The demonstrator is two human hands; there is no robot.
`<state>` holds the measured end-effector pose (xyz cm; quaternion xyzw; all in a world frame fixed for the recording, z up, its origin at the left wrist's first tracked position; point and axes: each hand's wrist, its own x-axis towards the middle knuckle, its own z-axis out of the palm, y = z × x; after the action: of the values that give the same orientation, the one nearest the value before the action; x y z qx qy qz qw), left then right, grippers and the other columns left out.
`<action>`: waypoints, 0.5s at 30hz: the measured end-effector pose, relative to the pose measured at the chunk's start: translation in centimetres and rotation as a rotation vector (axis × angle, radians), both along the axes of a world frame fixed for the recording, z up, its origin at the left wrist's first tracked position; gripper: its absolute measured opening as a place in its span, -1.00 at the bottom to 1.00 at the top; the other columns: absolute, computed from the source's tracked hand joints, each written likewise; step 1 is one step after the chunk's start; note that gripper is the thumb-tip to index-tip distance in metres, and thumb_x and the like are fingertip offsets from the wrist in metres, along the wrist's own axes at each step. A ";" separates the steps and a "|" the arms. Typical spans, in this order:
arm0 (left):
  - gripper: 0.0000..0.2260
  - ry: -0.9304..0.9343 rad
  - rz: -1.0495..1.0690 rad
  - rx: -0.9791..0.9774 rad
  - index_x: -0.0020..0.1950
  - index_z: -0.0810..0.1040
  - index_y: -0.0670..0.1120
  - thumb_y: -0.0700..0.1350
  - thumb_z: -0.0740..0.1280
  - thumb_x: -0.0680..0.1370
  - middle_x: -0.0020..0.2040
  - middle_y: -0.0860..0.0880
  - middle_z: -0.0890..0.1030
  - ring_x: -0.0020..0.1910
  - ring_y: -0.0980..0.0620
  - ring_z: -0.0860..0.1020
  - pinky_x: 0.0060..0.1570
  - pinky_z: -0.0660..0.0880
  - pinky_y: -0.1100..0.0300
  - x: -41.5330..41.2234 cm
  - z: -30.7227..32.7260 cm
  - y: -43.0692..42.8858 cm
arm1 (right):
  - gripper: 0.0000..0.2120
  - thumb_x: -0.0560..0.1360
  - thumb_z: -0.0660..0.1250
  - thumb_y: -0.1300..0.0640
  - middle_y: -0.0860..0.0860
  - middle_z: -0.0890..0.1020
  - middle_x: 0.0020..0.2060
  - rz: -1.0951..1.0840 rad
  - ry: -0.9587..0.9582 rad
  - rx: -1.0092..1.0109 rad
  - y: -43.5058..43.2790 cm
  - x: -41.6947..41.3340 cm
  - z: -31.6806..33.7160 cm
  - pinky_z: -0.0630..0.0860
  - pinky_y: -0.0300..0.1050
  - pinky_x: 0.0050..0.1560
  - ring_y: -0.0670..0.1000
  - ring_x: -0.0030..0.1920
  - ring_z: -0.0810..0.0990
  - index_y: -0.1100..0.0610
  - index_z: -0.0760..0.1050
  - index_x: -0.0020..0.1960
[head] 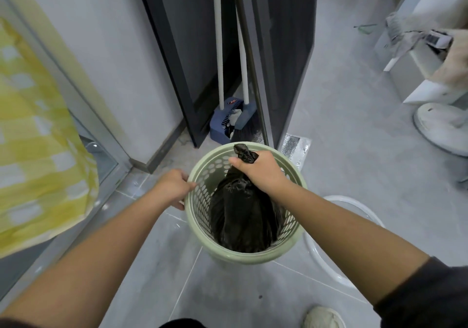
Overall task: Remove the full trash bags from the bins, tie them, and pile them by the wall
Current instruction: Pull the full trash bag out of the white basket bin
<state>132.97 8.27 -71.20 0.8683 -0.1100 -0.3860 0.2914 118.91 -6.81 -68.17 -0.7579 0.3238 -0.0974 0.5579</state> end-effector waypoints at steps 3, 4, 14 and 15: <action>-0.87 0.015 0.044 -0.033 -0.02 0.48 -0.23 -0.16 0.30 0.57 -0.05 -0.30 0.64 -0.11 -0.25 0.64 -0.14 0.61 -0.19 0.0 0.2 0.2 | -0.64 0.45 0.42 -0.02 0.21 0.47 -0.34 -0.050 -0.039 0.007 -0.2 0.0 2.3 0.35 -0.14 -0.26 -0.01 -0.29 0.47 0.28 0.45 -0.26; -0.88 0.018 0.051 -0.037 -0.06 0.47 -0.22 -0.17 0.30 0.57 -0.05 -0.30 0.64 -0.11 -0.25 0.64 -0.15 0.61 -0.18 -0.1 0.3 0.2 | -0.62 0.44 0.43 -0.03 0.24 0.47 -0.34 -0.068 -0.046 0.002 -0.3 0.1 3.1 0.37 -0.13 -0.24 -0.01 -0.28 0.48 0.28 0.46 -0.26; -0.60 -0.253 -0.148 0.080 0.33 0.43 -0.19 -0.02 0.28 0.56 0.25 -0.21 0.54 0.20 -0.19 0.51 0.14 0.44 0.07 -0.5 3.4 -0.6 | -0.72 0.41 0.46 0.00 0.05 0.59 -0.35 -0.237 -0.208 0.046 -0.7 -1.4 12.4 0.54 -0.05 -0.14 -0.01 -0.26 0.60 0.18 0.53 -0.32; -0.59 -0.268 -0.135 0.021 0.36 0.40 -0.19 -0.02 0.26 0.57 0.23 -0.19 0.54 0.17 -0.17 0.51 0.11 0.41 0.09 -0.7 4.1 -1.0 | -0.74 0.41 0.46 0.01 0.03 0.60 -0.36 -0.254 -0.230 0.073 -0.7 -1.6 13.6 0.56 -0.05 -0.13 0.00 -0.25 0.62 0.13 0.53 -0.34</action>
<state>132.28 7.27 -67.12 0.9057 -0.2020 -0.2864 0.2387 117.36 -7.47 -54.62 -0.6740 0.3542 -0.2414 0.6017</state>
